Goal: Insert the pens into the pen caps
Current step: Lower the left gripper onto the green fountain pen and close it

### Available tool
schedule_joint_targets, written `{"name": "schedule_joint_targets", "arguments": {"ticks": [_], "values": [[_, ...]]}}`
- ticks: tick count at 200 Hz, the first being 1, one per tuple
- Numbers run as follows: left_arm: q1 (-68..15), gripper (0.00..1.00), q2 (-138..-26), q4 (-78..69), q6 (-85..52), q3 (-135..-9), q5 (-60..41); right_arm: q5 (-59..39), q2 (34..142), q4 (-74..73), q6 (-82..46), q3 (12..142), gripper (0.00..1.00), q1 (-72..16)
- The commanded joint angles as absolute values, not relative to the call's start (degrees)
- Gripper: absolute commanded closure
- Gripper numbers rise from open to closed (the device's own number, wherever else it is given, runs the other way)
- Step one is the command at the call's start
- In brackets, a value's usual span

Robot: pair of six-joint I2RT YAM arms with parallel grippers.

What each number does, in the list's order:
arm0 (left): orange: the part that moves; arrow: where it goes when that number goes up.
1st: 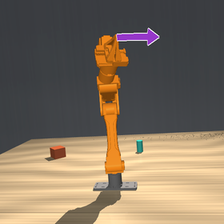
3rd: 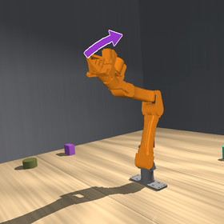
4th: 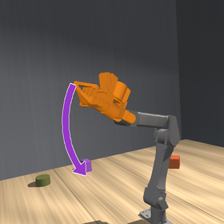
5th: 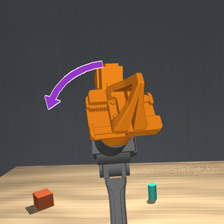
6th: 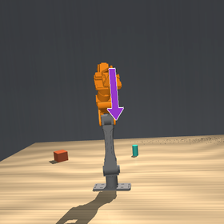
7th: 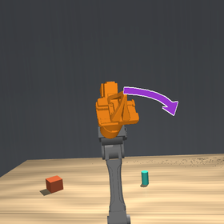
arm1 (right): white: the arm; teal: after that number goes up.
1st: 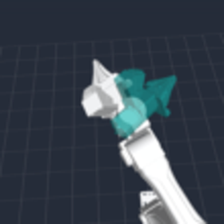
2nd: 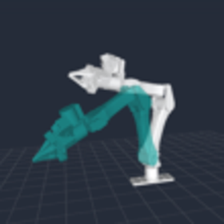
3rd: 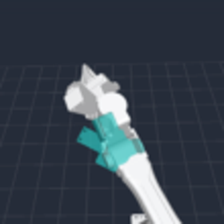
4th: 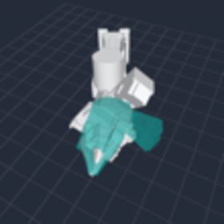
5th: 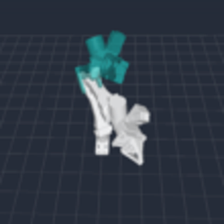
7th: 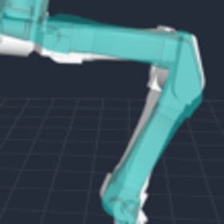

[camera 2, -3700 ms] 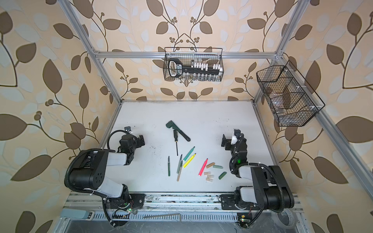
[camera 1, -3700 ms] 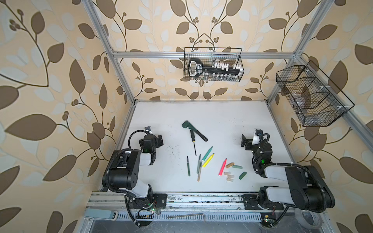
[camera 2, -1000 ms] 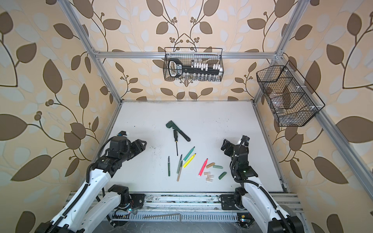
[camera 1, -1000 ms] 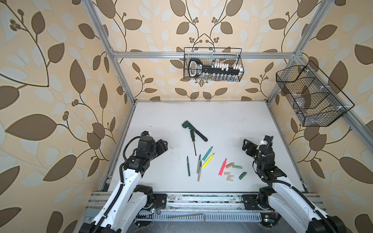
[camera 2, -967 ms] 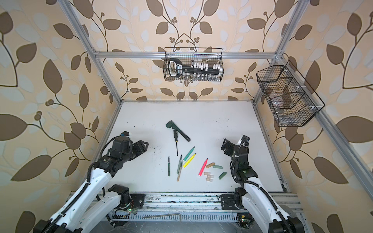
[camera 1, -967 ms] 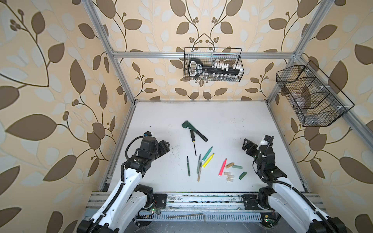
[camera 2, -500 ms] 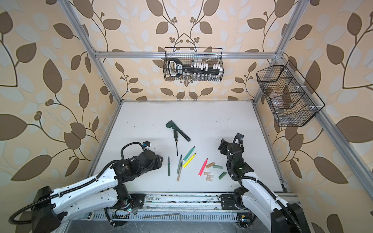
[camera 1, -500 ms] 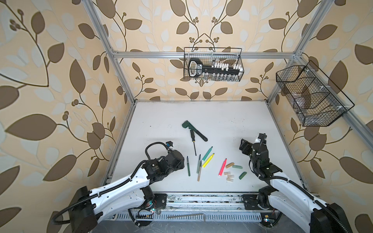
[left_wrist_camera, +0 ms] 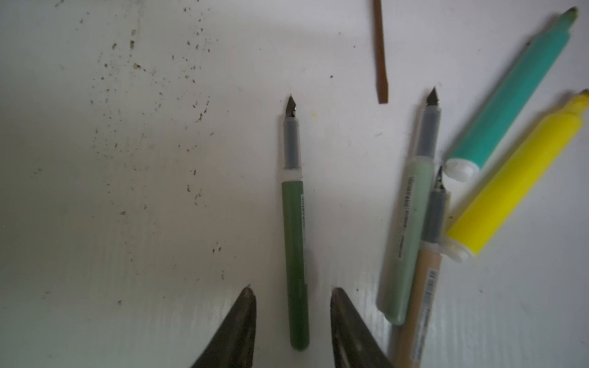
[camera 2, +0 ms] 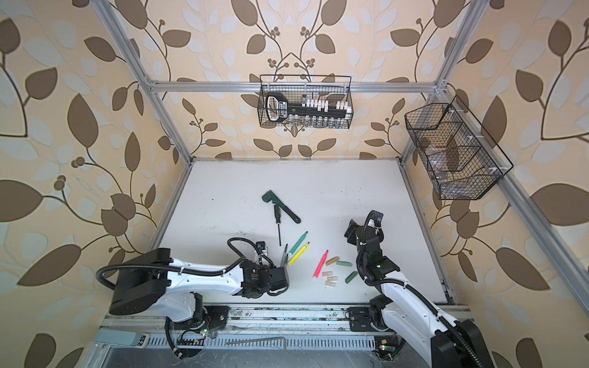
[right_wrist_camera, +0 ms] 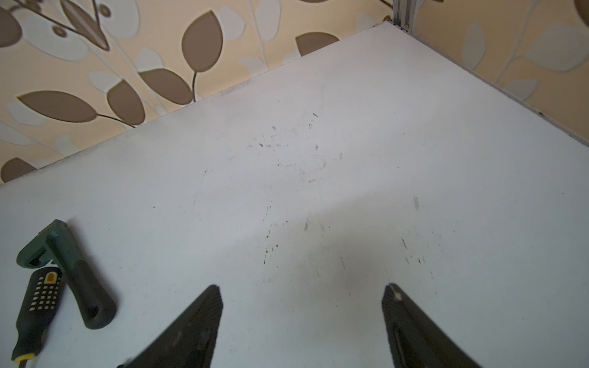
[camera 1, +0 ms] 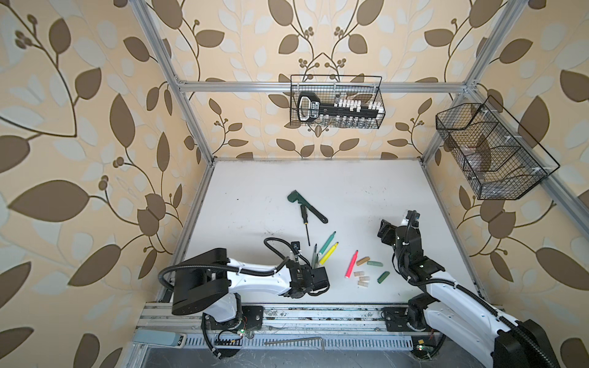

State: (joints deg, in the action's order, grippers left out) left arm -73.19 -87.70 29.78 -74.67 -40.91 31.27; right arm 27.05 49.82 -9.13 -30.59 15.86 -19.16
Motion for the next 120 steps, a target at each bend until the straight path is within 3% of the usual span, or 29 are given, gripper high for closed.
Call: {"name": "schedule_joint_targets", "arguments": {"ticks": [1, 43, 87, 120], "values": [[-73.6, 0.60, -90.3, 32.6, -79.4, -42.9, 34.5, 28.1, 48.8, -7.9, -30.2, 17.1, 0.20, -19.6], [-71.5, 0.59, -92.7, 29.4, -77.4, -41.8, 32.9, 28.3, 48.7, -7.7, -30.1, 17.0, 0.21, -20.0], [-67.9, 0.71, -95.4, 23.5, -73.8, -40.5, 27.9, 28.7, 48.8, -7.3, -30.2, 17.3, 0.21, -20.2], [-65.9, 0.85, -97.1, 23.5, -72.3, -41.0, 25.8, 29.1, 48.7, -6.9, -30.5, 17.3, 0.21, -20.2]]}}
